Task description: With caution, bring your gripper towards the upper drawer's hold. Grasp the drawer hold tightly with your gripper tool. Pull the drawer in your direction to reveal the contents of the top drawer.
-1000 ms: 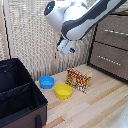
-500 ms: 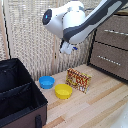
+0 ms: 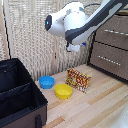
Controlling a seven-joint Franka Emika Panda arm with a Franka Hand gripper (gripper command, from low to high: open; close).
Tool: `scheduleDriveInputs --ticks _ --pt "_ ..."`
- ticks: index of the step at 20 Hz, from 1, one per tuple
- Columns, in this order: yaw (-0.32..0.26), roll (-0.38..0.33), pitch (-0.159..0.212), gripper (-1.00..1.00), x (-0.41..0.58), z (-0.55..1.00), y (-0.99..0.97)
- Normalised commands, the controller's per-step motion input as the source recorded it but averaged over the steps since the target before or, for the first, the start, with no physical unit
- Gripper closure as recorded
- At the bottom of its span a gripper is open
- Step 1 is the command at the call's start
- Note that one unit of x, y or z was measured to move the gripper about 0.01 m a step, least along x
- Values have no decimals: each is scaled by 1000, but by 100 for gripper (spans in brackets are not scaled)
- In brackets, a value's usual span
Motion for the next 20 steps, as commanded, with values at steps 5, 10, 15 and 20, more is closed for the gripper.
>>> scheduleDriveInputs --ticks 5,10,15,20 --pt "80 -142 -78 -100 -278 2 -771" --pt "76 -153 -73 -100 -323 0 -756" --pt "69 -157 -51 -100 -337 -19 -761" --pt "83 -90 -30 -100 -145 -179 -854"
